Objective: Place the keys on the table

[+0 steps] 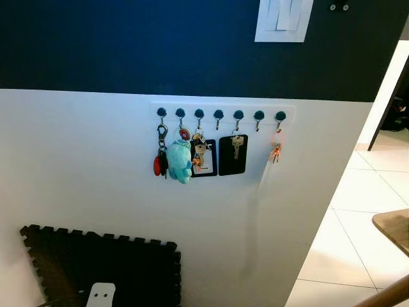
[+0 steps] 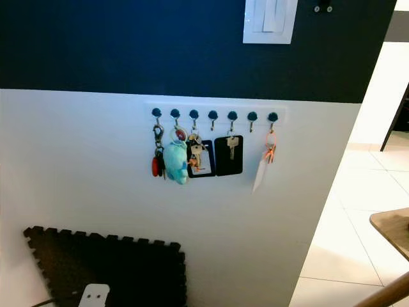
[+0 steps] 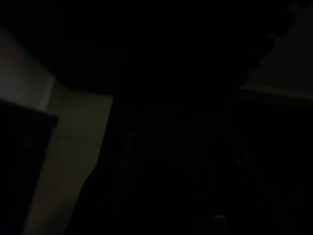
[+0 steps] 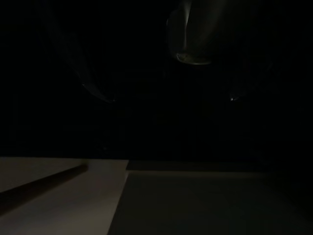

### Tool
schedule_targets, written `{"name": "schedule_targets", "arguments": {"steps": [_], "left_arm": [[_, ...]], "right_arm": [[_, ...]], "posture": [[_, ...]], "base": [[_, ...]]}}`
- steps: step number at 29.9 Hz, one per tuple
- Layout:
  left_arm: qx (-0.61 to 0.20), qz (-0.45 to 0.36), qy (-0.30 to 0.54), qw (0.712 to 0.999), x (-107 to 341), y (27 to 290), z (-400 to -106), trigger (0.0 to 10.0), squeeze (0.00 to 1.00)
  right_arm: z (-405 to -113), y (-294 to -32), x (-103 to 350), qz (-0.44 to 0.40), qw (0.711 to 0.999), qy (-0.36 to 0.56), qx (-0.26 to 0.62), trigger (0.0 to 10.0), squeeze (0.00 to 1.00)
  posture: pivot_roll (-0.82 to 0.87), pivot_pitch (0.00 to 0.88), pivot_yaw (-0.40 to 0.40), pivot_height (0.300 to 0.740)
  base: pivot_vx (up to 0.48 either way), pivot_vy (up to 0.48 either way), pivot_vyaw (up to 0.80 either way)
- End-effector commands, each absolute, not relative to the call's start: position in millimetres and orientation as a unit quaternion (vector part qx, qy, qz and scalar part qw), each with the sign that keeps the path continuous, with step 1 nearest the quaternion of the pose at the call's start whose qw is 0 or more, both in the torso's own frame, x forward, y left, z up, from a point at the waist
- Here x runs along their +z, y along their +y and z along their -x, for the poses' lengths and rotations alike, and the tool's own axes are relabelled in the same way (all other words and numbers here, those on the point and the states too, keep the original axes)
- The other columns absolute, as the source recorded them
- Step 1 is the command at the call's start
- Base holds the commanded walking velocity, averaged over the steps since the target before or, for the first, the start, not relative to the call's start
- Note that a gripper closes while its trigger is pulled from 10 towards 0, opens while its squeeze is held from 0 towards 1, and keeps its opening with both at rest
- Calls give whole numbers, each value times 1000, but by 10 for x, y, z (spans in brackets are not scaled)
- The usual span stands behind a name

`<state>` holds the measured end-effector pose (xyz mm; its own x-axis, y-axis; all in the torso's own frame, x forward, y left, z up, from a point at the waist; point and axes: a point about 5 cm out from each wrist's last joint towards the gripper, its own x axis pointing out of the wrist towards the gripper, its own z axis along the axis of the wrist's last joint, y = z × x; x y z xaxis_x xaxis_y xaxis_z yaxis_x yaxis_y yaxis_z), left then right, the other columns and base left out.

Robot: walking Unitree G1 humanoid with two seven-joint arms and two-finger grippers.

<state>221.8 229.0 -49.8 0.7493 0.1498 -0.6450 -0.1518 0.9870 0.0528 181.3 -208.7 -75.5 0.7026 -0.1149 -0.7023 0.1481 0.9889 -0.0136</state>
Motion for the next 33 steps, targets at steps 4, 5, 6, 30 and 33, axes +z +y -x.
{"name": "schedule_targets", "arguments": {"steps": [4, 5, 6, 30, 33], "left_arm": [[75, 20, 359, 930, -569, 2235, -2130, 10000, 0], [68, 14, 363, 929, -583, 2219, -2113, 10000, 0], [55, 12, 364, 930, -595, 2188, -2101, 10000, 0], [-153, 41, 173, 972, -142, 1649, -2513, 10000, 0], [-197, 64, 128, 970, -15, 1527, -2544, 10000, 0]], "right_arm": [[-1732, -2057, -808, -20, 914, 399, -65, 10000, 0], [-1725, -2058, -811, -15, 914, 400, -64, 10000, 0], [-1726, -2073, -802, -8, 917, 394, -66, 10000, 0], [-2717, -2159, 346, -11, 999, -12, -43, 10000, 0], [-2777, -2035, 545, 15, 997, -69, 3, 10000, 0]], "posture": [[33, 27, 13, 740], [33, 28, 13, 740], [33, 32, 13, 740], [39, 54, 13, 740], [42, 55, 9, 740]], "base": [[0, 0, 0], [0, 0, 0], [0, 0, 0], [0, 0, 0], [0, 0, 0]]}}
